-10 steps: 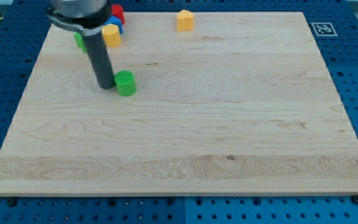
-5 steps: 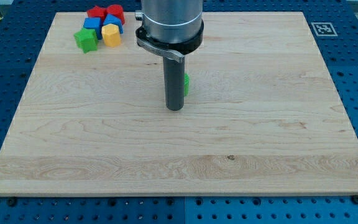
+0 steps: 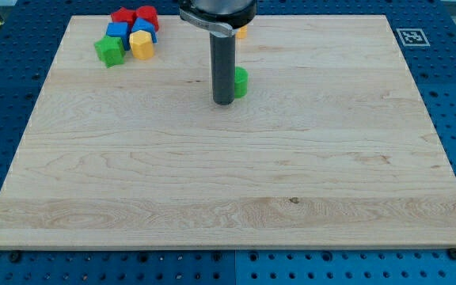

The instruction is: Move the green circle below yellow heart

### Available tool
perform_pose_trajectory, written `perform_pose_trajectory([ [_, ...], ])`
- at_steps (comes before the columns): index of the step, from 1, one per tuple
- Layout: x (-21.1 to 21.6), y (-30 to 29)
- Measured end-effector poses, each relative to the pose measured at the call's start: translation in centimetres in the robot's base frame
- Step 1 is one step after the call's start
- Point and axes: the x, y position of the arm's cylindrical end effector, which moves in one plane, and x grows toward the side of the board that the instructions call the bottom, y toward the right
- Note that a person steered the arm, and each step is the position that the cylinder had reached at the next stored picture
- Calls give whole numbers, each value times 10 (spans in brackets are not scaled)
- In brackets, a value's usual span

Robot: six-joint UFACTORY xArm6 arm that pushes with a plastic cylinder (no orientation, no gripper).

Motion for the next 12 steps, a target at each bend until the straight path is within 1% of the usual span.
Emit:
perform_pose_trajectory([
  [2, -2, 34],
  [3, -5, 34],
  [7, -54, 31],
  [8, -60, 30],
  [9, -60, 12],
  [11, -60, 8],
  [12, -87, 5],
])
